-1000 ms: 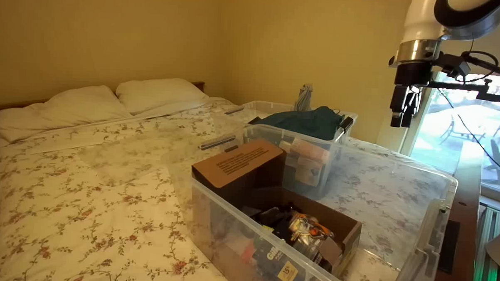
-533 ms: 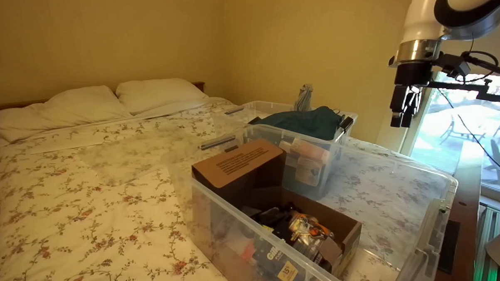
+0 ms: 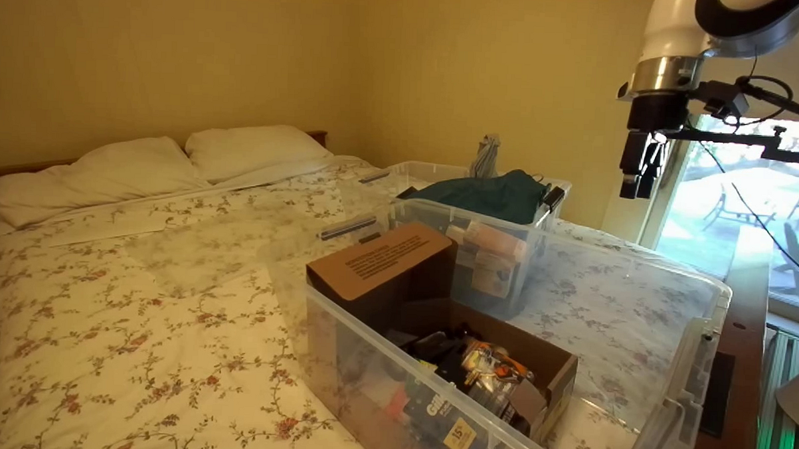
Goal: Transfer one packet to the storage box on the left
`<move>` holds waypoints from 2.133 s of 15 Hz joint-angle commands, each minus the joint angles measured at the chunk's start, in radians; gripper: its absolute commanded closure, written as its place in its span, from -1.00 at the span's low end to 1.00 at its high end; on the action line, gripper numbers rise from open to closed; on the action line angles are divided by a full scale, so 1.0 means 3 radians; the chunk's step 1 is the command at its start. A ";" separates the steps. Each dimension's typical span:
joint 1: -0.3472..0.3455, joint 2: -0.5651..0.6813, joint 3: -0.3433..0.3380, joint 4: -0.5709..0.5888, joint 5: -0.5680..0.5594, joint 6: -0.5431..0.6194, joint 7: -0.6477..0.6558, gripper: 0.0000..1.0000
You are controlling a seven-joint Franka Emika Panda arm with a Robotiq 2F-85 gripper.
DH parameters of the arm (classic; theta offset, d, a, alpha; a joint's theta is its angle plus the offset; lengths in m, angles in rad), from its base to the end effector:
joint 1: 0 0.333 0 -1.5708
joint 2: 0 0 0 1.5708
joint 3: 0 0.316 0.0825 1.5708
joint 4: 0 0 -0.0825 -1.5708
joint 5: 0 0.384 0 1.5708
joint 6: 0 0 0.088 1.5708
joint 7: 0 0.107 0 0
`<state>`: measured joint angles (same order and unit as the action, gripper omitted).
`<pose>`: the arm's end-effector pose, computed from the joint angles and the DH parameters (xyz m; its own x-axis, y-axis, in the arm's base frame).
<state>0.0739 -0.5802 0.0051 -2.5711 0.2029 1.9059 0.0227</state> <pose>0.3570 0.0429 0.4484 0.9954 -0.0111 -0.0950 -0.0280 -0.9834 -0.1791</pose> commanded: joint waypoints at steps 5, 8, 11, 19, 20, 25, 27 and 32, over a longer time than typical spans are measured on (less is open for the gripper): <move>0.0220 0.0350 0.0350 0.0672 0.0057 0.0695 0.0033 -1.00; 0.0289 0.0702 0.0442 0.0927 -0.0060 0.1131 -0.0098 -1.00; 0.0188 0.1096 0.0572 0.1175 -0.0494 0.1527 -0.0065 -1.00; 0.0217 0.1137 0.0536 0.1130 -0.0693 0.1631 0.0031 -1.00; 0.0218 0.1122 0.0536 0.1130 -0.0693 0.1630 0.0031 -1.00; 0.0207 0.1222 0.0507 0.1188 -0.0654 0.1664 0.0005 -1.00; 0.0212 0.1431 0.0408 0.1321 -0.0574 0.1597 -0.0269 -1.00; 0.0192 0.2070 0.0186 0.1755 0.0142 0.1463 -0.1046 -1.00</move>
<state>0.1332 -0.0961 0.0855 -2.1682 0.1239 2.3984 -0.1629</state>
